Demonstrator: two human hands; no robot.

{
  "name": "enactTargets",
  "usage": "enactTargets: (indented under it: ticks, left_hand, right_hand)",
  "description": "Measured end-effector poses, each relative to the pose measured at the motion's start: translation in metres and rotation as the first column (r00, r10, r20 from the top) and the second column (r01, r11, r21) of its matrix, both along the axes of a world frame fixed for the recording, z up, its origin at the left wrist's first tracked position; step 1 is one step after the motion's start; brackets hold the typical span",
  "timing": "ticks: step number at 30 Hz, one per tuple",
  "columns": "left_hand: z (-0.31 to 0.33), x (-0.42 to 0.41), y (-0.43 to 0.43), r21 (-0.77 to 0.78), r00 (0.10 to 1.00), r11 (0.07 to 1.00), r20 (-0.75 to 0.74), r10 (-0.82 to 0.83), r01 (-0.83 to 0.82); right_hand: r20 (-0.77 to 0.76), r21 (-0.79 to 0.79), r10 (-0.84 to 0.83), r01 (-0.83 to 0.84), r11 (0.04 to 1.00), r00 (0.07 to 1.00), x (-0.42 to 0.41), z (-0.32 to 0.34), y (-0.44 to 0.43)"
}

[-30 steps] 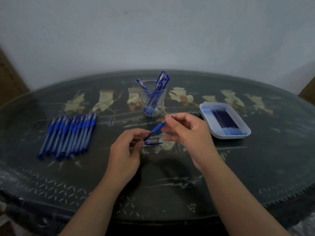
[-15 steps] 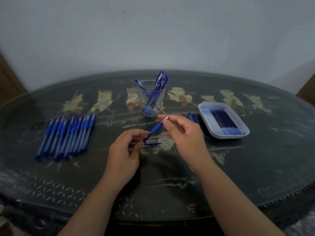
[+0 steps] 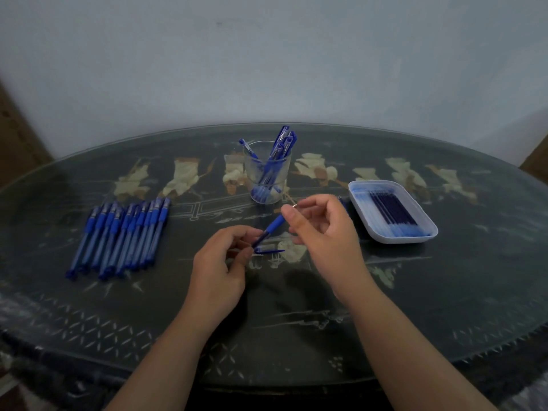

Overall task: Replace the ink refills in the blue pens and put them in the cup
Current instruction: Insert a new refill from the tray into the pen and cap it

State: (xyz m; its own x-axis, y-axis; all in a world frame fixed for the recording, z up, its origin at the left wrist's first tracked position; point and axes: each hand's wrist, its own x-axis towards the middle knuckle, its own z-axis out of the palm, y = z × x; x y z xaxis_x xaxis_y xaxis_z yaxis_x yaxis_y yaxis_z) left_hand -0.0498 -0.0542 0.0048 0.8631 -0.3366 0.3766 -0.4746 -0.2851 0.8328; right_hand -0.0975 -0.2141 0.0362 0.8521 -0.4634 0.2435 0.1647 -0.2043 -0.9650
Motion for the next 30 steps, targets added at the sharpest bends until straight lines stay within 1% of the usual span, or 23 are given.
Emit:
enactTargets:
  ticks: [2,3,5,6,9,12,15,18,20,22,24,26,30]
  left_hand:
    - [-0.0004,0.0002,0.0002,-0.005,1.0,1.0,0.0,-0.001,0.001]
    - [-0.0004,0.0002,0.0003,-0.002,1.0,1.0,-0.002,-0.002,0.002]
    - [0.0001,0.0002,0.0003,0.009,1.0,1.0,-0.004,-0.003,0.003]
    - [0.0004,0.0001,0.0004,0.013,1.0,1.0,-0.006,-0.004,0.004]
    - [0.0007,-0.0002,0.0008,0.016,1.0,1.0,-0.002,-0.015,0.015]
    - [0.0002,0.0002,0.0007,0.006,1.0,1.0,0.0,-0.012,0.012]
    - [0.0004,0.0004,0.0003,0.001,1.0,1.0,0.002,-0.011,0.011]
    - [-0.0007,0.0008,0.0003,0.004,1.0,1.0,-0.001,-0.019,0.019]
    - [-0.0021,0.0016,0.0001,-0.01,1.0,1.0,0.002,-0.017,0.017]
    - [-0.0031,0.0022,-0.0001,-0.023,1.0,1.0,0.005,-0.018,0.018]
    - [-0.0029,0.002,0.0,-0.017,1.0,1.0,0.009,-0.026,0.026]
    - [-0.0026,0.0013,0.0002,-0.002,0.999,0.999,0.023,-0.038,0.038]
    - [-0.0043,0.0015,0.0008,0.011,0.994,0.998,0.082,-0.066,0.066]
  right_hand:
    - [-0.007,0.029,0.052,-0.051,0.998,0.999,-0.0005,0.0009,-0.0013]
    - [-0.001,0.018,0.065,-0.065,0.998,0.998,-0.0006,0.0014,-0.0018]
    - [0.01,-0.03,0.05,-0.05,0.998,0.999,0.0,0.0002,-0.0014]
    - [0.009,-0.028,0.033,-0.032,0.999,0.999,0.0002,0.0002,-0.0008]
    - [-0.01,0.014,0.001,-0.001,1.0,1.0,0.0002,-0.0007,0.0009]
    - [-0.011,0.074,0.066,-0.065,0.995,0.998,-0.0011,0.001,-0.0001]
    - [0.003,0.013,0.038,-0.038,0.999,0.999,-0.0008,0.0006,-0.0004]
    - [-0.005,0.021,-0.005,0.005,1.0,1.0,0.0001,0.001,0.0016]
    - [-0.008,0.056,0.034,-0.033,0.998,0.999,-0.0004,0.0013,0.0006]
    - [0.001,0.032,0.071,-0.071,0.997,0.998,-0.0017,0.0027,-0.0004]
    - [-0.009,-0.007,0.059,-0.059,0.998,0.998,-0.0011,0.003,-0.0012]
    - [-0.027,-0.005,0.033,-0.033,0.999,0.999,0.0002,0.0016,-0.0009]
    - [-0.025,0.056,0.02,-0.019,0.998,0.999,-0.0001,0.0007,-0.0008]
